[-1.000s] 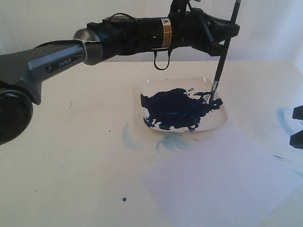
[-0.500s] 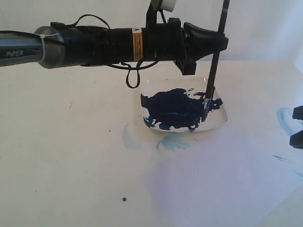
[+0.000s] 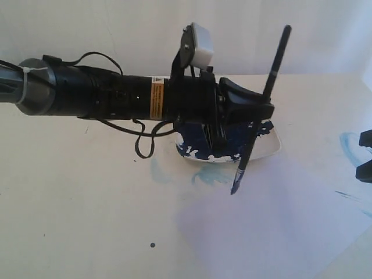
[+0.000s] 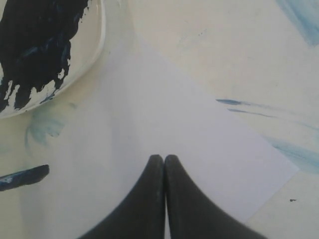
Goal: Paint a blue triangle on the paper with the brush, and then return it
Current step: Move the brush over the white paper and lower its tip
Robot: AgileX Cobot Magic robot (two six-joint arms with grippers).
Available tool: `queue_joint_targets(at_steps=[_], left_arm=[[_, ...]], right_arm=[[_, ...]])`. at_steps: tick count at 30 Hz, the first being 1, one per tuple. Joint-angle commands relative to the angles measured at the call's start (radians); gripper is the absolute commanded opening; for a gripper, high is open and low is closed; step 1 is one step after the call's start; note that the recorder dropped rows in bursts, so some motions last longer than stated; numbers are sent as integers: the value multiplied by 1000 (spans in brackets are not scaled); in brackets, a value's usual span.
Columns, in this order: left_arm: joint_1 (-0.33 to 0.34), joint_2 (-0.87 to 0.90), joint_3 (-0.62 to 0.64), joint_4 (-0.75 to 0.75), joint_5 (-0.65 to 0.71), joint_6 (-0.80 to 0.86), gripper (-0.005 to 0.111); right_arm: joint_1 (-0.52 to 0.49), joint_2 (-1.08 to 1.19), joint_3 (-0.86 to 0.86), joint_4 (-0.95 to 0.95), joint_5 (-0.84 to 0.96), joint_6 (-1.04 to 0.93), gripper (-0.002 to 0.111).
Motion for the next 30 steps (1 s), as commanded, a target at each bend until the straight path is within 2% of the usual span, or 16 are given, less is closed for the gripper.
queue_joint_targets(at_steps=[1,5,10,20,24,30], left_arm=[[-58,-8,18,-101,-15,142,0],[-66,29,18,-245,-15,174,0],[-66,71,16,-299,-15,202,0],[-66,147,-146,-238,-15,121,0],[-66,159,-161,-229,-15,100,0],[-66,159,-161,-125,-15,81,0]], right_arm=[[-6,2,-4,4,-5,-4,0],[-6,2,-4,4,-5,-4,0],[-6,2,-4,4,-14,-4,0],[-6,2,-4,10,-71,2,0],[-6,2,-4,10,-71,4,0],[-6,2,-4,23,-73,6,0]])
